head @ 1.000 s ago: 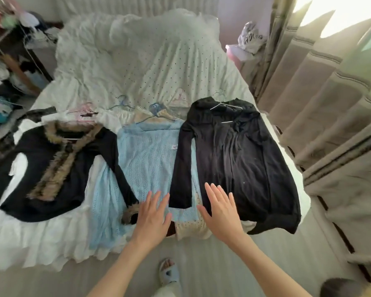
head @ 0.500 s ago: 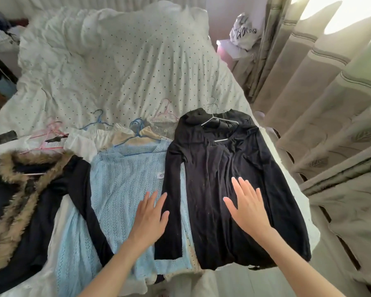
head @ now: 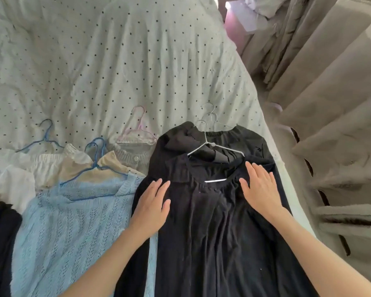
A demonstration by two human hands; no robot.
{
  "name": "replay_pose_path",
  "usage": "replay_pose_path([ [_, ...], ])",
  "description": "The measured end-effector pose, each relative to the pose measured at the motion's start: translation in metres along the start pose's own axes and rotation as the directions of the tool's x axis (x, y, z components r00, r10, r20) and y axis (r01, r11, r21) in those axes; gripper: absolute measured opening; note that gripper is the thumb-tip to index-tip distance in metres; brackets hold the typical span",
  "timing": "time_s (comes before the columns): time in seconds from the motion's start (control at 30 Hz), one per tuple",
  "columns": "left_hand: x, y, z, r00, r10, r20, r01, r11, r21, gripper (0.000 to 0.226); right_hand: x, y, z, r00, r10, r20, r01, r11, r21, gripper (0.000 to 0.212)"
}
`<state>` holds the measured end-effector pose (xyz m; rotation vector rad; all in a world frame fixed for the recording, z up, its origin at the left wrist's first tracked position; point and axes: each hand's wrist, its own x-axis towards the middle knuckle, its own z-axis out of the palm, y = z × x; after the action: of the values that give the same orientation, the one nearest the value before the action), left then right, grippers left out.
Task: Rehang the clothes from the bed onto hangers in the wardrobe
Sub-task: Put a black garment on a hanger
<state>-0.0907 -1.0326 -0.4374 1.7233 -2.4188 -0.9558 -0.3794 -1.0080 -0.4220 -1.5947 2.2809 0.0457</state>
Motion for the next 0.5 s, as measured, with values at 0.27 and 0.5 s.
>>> replay_pose_path([
  [0.27, 0.12, -0.021, 0.023, 0.988, -0.136, 0.076, 0.119, 0.974, 0.194, 0.061, 0.092, 0.026, 0.035, 1.0, 0.018, -0.011, -0.018, 1.0, -0.024, 0.042],
  [0.5, 0.127, -0.013, 0.042, 0.983, -0.152, 0.106, 0.137, 0.981, 0.137, 0.037, 0.1, 0.035, 0.043, 0.99, -0.002, -0.14, 0.001, 1.0, -0.006, 0.022],
])
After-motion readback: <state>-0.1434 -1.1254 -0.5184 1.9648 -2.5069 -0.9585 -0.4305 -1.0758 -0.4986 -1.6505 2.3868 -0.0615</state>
